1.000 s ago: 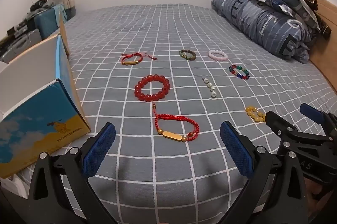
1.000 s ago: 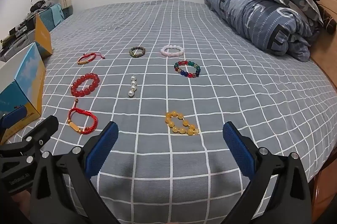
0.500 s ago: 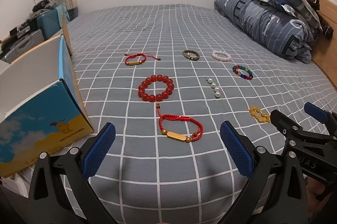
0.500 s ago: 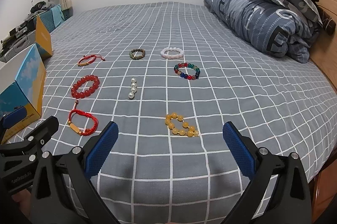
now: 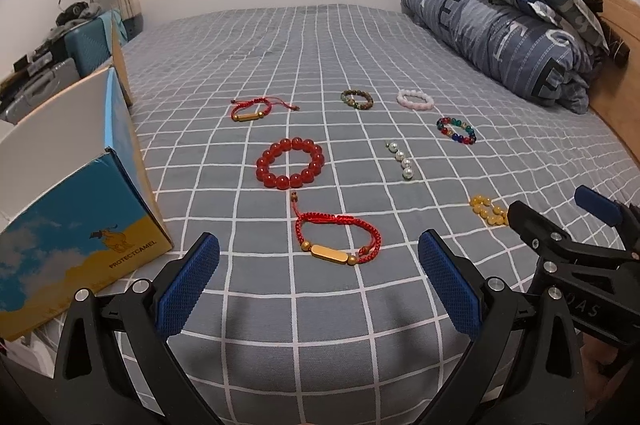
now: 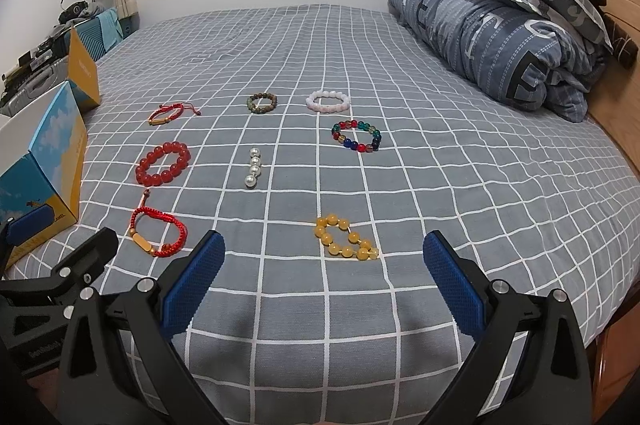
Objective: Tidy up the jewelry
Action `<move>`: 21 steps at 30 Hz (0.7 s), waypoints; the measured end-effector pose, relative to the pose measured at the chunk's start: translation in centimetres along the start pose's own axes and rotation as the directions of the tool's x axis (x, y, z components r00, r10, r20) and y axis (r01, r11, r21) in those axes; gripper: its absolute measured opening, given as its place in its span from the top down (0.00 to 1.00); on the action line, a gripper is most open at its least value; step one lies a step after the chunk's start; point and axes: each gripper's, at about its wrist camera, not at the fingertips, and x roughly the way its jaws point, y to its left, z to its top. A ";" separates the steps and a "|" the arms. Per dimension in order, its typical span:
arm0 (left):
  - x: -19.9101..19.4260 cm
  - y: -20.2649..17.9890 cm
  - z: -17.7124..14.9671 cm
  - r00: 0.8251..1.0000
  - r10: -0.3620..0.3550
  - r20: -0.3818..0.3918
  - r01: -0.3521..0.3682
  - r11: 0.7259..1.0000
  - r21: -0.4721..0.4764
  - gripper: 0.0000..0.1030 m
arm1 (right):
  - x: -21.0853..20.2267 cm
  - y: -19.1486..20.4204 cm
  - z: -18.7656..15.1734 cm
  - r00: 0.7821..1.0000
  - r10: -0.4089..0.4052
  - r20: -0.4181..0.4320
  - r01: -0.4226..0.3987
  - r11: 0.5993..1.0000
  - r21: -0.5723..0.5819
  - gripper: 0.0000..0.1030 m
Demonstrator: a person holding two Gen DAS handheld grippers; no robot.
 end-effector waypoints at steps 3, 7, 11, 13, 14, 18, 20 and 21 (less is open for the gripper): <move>-0.1 0.0 0.0 1.000 0.010 0.008 -0.010 1.000 0.002 0.06 | 0.0 0.0 0.0 1.000 -0.003 0.001 0.003 1.000 -0.001 0.07; -0.2 0.0 0.0 1.000 0.014 0.005 -0.014 1.000 -0.001 0.06 | -0.1 0.0 0.0 1.000 -0.003 0.002 0.003 1.000 -0.001 0.07; -0.2 0.0 0.0 1.000 0.013 0.008 -0.013 1.000 0.001 0.06 | -0.1 0.0 0.0 1.000 -0.003 0.002 0.003 1.000 -0.001 0.07; -0.1 0.1 0.1 1.000 0.015 0.007 -0.015 1.000 -0.002 0.06 | -0.1 0.0 0.0 1.000 -0.003 0.002 0.003 1.000 -0.001 0.07; -0.1 0.1 0.0 1.000 0.016 0.007 -0.016 1.000 -0.003 0.06 | -0.1 -0.1 0.0 1.000 -0.004 0.003 0.004 1.000 -0.001 0.07; -0.1 0.1 0.0 1.000 0.021 0.007 -0.021 1.000 -0.001 0.06 | -0.1 -0.1 0.0 1.000 -0.004 0.003 0.004 1.000 -0.001 0.07; -0.1 0.1 -0.1 1.000 0.022 0.009 -0.022 1.000 0.001 0.06 | -0.1 -0.1 0.0 1.000 -0.003 0.002 0.003 1.000 -0.001 0.07; -0.2 0.1 0.0 1.000 0.022 0.009 -0.022 1.000 0.000 0.06 | -0.1 -0.1 0.0 1.000 -0.004 0.003 0.004 1.000 -0.002 0.07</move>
